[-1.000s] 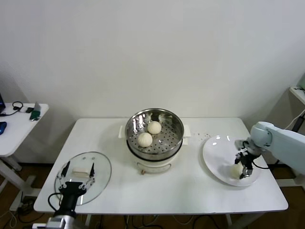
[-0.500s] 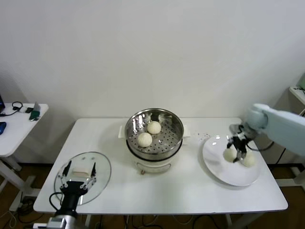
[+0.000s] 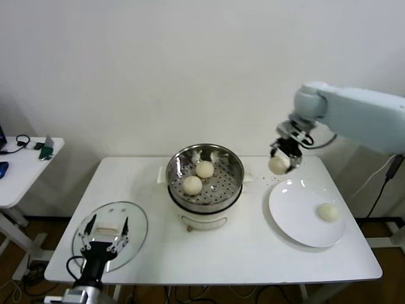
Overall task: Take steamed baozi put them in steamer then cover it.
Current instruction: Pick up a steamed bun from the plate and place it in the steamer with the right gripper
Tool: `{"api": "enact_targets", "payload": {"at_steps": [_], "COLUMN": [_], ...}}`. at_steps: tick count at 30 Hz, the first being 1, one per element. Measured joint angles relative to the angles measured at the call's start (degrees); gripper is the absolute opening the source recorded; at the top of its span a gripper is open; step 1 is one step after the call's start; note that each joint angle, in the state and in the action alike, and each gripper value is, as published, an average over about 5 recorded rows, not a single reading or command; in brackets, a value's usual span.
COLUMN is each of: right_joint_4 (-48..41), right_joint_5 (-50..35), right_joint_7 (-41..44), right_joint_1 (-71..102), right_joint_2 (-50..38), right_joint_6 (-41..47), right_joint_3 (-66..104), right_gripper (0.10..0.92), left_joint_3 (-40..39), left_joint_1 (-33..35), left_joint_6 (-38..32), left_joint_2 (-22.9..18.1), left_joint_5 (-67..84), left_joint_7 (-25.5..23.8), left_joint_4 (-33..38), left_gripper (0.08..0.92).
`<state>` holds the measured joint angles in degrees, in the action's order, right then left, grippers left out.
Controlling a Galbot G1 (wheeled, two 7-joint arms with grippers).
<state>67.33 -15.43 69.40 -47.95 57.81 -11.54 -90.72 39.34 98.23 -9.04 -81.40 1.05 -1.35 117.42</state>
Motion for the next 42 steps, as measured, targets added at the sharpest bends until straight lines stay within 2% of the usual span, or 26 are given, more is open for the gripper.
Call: {"api": "enact_targets", "payload": {"at_steps": [10, 21, 42], "right_joint_4": [0.5, 0.2, 1.1], "right_joint_5": [6.5, 15.7, 23.9], "right_joint_7": [0.6, 0.7, 0.9], "right_joint_1": [0.0, 6.8, 14.1], "right_joint_2": [11.2, 19.5, 22.0], "right_joint_6": [-8.6, -14.5, -18.3], "right_joint_3": [3.2, 6.5, 7.8], "right_gripper": [0.712, 0.705, 0.722], "left_joint_3": [-0.1, -0.1, 0.0], "left_joint_1": [0.8, 1.3, 1.2], "left_joint_6": [-0.2, 0.1, 0.2], "left_joint_2": [0.3, 1.0, 1.3], "left_joint_5": [0.9, 1.2, 1.7], "left_joint_7": [-0.1, -0.1, 0.0], "left_joint_4": [0.0, 0.1, -0.9], "left_gripper": [0.823, 0.823, 0.823]}}
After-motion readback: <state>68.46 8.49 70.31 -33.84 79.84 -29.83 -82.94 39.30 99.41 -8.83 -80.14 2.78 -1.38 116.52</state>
